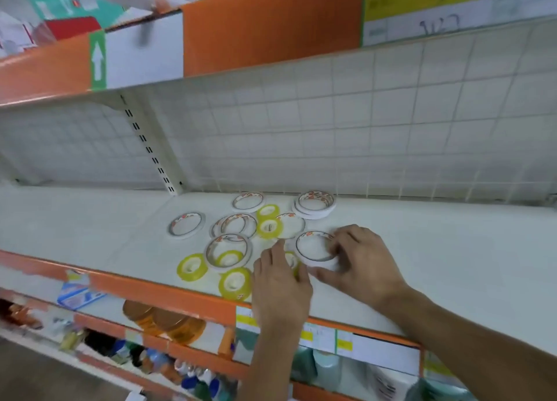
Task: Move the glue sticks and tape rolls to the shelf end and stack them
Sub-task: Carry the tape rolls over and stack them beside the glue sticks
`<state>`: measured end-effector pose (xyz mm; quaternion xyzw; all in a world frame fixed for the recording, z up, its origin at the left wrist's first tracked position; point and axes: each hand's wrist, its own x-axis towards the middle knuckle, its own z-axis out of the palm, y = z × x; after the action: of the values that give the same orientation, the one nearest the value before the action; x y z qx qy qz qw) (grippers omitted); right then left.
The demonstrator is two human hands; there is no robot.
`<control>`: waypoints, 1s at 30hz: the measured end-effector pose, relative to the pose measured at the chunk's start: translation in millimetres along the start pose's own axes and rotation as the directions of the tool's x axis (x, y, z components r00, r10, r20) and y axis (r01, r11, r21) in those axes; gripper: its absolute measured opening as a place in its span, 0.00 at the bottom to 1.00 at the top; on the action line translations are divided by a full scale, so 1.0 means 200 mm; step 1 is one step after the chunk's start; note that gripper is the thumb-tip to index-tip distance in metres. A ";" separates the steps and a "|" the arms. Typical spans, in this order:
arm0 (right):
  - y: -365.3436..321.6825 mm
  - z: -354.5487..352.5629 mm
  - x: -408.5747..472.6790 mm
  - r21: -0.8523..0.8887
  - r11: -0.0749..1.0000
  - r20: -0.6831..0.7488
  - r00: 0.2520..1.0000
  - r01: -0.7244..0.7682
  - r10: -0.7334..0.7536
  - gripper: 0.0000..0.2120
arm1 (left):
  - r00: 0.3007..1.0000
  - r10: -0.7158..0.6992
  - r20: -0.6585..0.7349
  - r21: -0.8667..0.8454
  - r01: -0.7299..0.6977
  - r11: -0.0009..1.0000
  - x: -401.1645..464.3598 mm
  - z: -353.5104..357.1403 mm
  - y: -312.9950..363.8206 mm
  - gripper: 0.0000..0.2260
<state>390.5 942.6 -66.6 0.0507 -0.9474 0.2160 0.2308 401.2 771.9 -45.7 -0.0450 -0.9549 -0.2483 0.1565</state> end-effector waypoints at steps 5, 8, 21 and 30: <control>-0.01 -0.01 0.00 0.073 0.996 0.003 0.999 -0.055 0.054 0.27 | 1.000 -0.005 -0.019 -0.029 0.004 1.000 0.00 0.00 0.00 0.26; -0.02 -0.03 -0.01 0.091 0.992 0.054 0.995 -0.085 0.081 0.33 | 1.000 -0.021 -0.007 -0.035 0.020 0.999 0.00 0.00 0.00 0.26; -0.04 -0.05 -0.01 0.039 0.988 0.129 0.981 -0.151 0.145 0.48 | 1.000 0.007 0.007 -0.030 -0.007 1.000 0.00 0.01 0.00 0.23; -0.07 -0.21 -0.05 0.025 0.983 0.375 0.914 -0.180 0.157 0.52 | 0.981 0.070 0.181 0.041 -0.079 0.996 0.06 0.02 -0.02 0.23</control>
<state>419.2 947.9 -32.4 0.0156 -0.9679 0.2493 0.0265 388.2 770.0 -47.7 -0.0992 -0.9685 -0.2142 0.0799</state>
